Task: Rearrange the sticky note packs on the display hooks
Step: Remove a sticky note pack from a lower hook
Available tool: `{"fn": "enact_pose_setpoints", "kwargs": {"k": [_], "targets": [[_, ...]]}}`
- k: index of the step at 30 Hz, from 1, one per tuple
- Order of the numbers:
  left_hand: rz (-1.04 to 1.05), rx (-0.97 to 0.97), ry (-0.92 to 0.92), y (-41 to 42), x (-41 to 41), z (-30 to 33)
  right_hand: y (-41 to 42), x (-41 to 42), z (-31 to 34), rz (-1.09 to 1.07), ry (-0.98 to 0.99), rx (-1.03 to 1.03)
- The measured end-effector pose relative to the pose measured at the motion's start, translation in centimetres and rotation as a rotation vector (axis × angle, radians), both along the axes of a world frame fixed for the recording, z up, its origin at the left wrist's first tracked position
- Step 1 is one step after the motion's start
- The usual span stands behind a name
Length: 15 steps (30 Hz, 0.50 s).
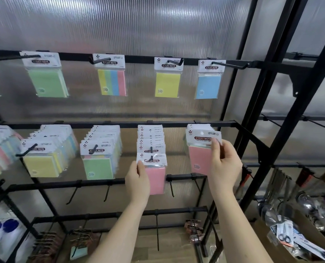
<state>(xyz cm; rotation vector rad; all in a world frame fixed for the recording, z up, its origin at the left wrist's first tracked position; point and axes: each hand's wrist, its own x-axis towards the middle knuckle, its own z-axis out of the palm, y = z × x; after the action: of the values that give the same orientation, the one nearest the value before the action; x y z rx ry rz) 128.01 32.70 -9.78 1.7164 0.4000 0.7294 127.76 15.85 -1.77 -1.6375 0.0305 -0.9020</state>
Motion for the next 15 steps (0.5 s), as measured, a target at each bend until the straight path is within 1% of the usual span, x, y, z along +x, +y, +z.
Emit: {"fn": "enact_pose_setpoints", "kwargs": {"k": [4, 9, 15], "targets": [[0.050, 0.073, -0.003, 0.1, -0.8, 0.0, 0.2, 0.3, 0.6, 0.027, -0.026, -0.038], [0.157, 0.103, -0.069, 0.9, -1.6, 0.9, 0.8, 1.2, 0.8, 0.074, -0.025, -0.039], [0.334, 0.057, -0.090, 3.7, -2.6, 2.2, 3.2, 2.2, 1.3, 0.225, -0.021, -0.064]]}}
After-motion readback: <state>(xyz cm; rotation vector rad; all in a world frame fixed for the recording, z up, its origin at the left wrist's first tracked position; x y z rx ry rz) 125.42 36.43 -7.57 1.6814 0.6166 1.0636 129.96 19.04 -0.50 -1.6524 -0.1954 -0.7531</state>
